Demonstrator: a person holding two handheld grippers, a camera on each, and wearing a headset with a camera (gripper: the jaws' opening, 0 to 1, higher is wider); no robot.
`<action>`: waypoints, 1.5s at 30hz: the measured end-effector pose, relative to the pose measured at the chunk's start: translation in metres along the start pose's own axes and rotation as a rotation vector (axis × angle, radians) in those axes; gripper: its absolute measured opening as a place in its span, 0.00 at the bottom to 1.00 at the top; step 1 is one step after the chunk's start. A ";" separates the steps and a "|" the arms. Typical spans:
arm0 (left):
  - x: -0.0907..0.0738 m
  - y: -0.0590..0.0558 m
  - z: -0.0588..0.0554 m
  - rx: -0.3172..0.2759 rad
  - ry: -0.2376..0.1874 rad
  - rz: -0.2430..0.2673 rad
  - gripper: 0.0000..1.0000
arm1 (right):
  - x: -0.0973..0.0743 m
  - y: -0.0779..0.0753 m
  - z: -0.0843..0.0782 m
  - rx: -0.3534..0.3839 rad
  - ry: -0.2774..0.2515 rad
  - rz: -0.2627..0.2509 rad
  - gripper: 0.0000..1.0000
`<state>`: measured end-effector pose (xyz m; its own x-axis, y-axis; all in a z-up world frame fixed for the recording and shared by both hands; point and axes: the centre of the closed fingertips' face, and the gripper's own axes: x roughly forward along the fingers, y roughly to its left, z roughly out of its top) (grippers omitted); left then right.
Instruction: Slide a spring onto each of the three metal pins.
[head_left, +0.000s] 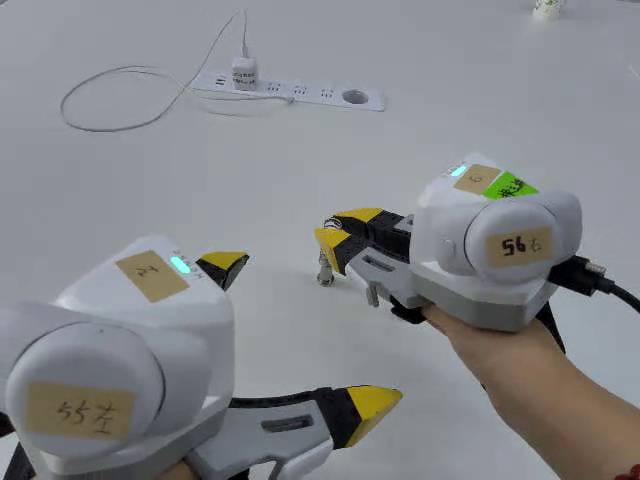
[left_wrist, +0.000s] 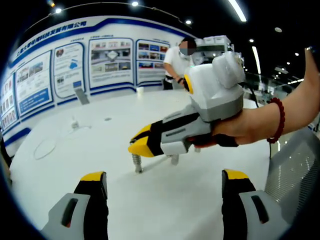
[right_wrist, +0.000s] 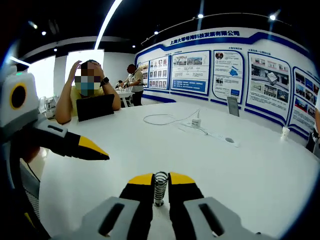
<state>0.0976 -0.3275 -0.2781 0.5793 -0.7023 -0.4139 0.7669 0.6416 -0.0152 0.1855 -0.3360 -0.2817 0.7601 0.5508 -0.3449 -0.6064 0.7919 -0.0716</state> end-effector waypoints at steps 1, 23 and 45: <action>0.000 0.000 0.000 0.000 0.000 0.002 0.97 | 0.001 0.000 -0.002 -0.001 0.008 0.000 0.11; -0.002 0.002 -0.003 -0.004 0.013 0.007 0.95 | 0.007 0.003 -0.023 0.031 0.072 0.012 0.11; 0.000 -0.001 -0.007 0.003 0.030 -0.002 0.93 | -0.013 -0.001 0.000 0.094 0.030 0.004 0.25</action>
<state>0.0950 -0.3256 -0.2838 0.5695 -0.6937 -0.4410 0.7686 0.6396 -0.0136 0.1767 -0.3440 -0.2773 0.7497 0.5470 -0.3726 -0.5836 0.8118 0.0175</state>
